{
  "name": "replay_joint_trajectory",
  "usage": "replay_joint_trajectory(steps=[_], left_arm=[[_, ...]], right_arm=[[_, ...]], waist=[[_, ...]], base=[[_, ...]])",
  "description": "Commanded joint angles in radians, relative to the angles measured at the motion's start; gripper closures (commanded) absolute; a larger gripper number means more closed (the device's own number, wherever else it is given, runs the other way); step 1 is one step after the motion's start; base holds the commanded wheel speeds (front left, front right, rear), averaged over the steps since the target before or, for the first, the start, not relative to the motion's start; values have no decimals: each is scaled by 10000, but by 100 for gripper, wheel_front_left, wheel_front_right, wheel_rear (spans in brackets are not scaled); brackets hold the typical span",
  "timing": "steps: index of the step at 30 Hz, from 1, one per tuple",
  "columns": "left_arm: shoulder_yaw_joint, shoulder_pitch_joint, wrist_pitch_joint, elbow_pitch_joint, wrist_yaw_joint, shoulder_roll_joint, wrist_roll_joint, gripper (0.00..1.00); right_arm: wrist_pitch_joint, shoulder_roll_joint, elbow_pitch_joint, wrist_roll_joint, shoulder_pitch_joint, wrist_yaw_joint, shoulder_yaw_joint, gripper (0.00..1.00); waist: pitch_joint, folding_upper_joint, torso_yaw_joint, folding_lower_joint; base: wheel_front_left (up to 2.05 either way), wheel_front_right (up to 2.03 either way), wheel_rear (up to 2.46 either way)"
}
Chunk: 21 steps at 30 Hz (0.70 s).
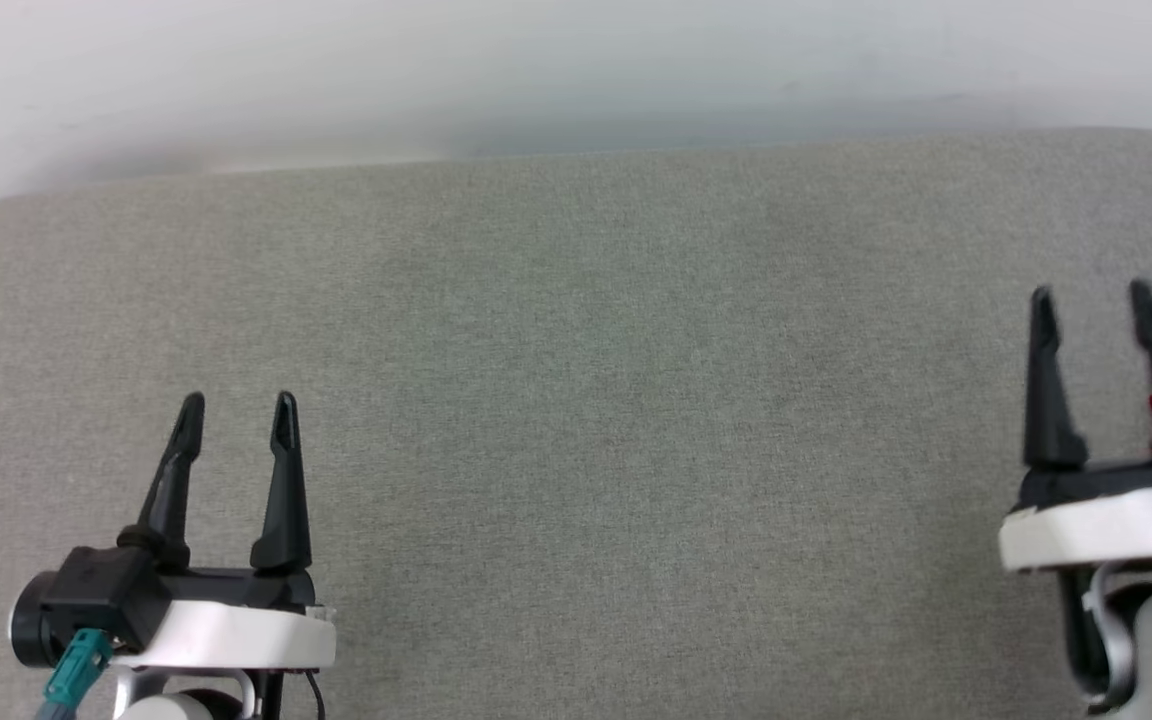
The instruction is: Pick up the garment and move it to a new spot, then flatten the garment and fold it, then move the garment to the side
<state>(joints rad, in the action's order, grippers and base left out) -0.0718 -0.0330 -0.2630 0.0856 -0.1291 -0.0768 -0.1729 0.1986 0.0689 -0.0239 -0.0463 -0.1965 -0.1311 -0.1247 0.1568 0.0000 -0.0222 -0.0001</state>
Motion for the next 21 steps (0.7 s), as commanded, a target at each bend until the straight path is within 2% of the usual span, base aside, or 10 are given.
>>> replay_joint_trajectory(steps=[1, 11, 21], left_arm=[[22, 104, -21, -33, -6, 57, -75, 0], [114, 407, -21, -327, -12, 59, -35, 0], [113, 449, -21, -423, -13, 89, -51, 0]], right_arm=[[153, -69, 130, -64, 232, 7, 136, 0], [639, -199, 1084, -652, 802, 7, 624, 0], [662, -204, 1020, -747, 735, 7, 790, 0]], waist=[[-77, 0, 51, 1], [-291, 0, -37, 1], [-256, 0, -70, 1]], base=[[0, 0, 0], [0, 0, 0], [0, 0, 0]])
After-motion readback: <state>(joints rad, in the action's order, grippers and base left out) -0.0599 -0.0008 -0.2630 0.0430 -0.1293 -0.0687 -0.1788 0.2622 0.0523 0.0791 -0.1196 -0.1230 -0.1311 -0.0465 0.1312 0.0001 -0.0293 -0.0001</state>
